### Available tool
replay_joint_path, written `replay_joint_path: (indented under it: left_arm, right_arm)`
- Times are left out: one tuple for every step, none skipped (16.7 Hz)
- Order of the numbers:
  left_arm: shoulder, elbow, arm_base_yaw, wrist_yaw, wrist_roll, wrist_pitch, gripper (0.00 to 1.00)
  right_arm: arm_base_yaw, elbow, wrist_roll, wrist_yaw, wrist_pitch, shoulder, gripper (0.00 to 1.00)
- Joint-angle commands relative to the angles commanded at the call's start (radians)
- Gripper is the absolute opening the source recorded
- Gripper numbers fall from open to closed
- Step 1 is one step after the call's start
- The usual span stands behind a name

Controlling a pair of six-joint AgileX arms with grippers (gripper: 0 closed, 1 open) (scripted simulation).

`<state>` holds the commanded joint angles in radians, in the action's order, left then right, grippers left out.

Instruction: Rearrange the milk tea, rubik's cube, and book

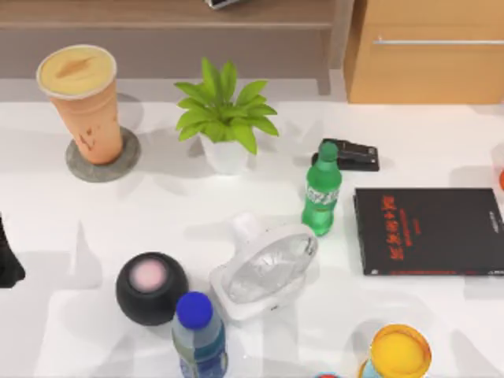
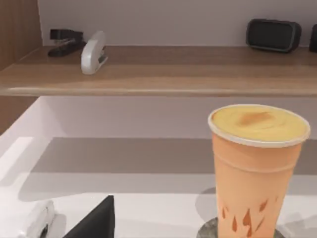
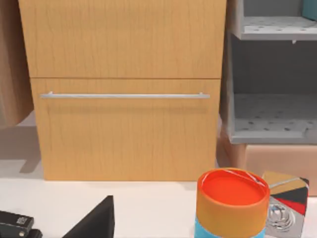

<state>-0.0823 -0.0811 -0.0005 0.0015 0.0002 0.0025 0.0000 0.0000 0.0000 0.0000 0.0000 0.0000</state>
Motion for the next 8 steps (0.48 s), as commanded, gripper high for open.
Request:
replay_joint_path:
  left_arm:
    - [0.036, 0.036, 0.000, -0.001, 0.000, -0.001, 1.00]
    - [0.062, 0.061, 0.000, -0.001, 0.000, -0.002, 1.00]
    - [0.077, 0.076, 0.000, -0.001, 0.000, -0.002, 1.00]
    - [0.082, 0.081, 0.000, -0.001, 0.000, -0.002, 1.00]
    - [0.082, 0.081, 0.000, -0.001, 0.000, -0.002, 1.00]
    - [0.082, 0.081, 0.000, -0.001, 0.000, -0.002, 1.00]
    - [0.082, 0.081, 0.000, -0.001, 0.000, -0.002, 1.00]
    - [0.082, 0.081, 0.000, -0.001, 0.000, -0.002, 1.00]
  right_arm:
    - [0.000, 0.000, 0.000, 0.000, 0.000, 0.000, 1.00]
    - [0.000, 0.000, 0.000, 0.000, 0.000, 0.000, 1.00]
    - [0.000, 0.000, 0.000, 0.000, 0.000, 0.000, 1.00]
    - [0.000, 0.000, 0.000, 0.000, 0.000, 0.000, 1.00]
    - [0.000, 0.000, 0.000, 0.000, 0.000, 0.000, 1.00]
    - [0.000, 0.000, 0.000, 0.000, 0.000, 0.000, 1.00]
    - [0.000, 0.000, 0.000, 0.000, 0.000, 0.000, 1.00]
    - [0.000, 0.000, 0.000, 0.000, 0.000, 0.000, 1.00]
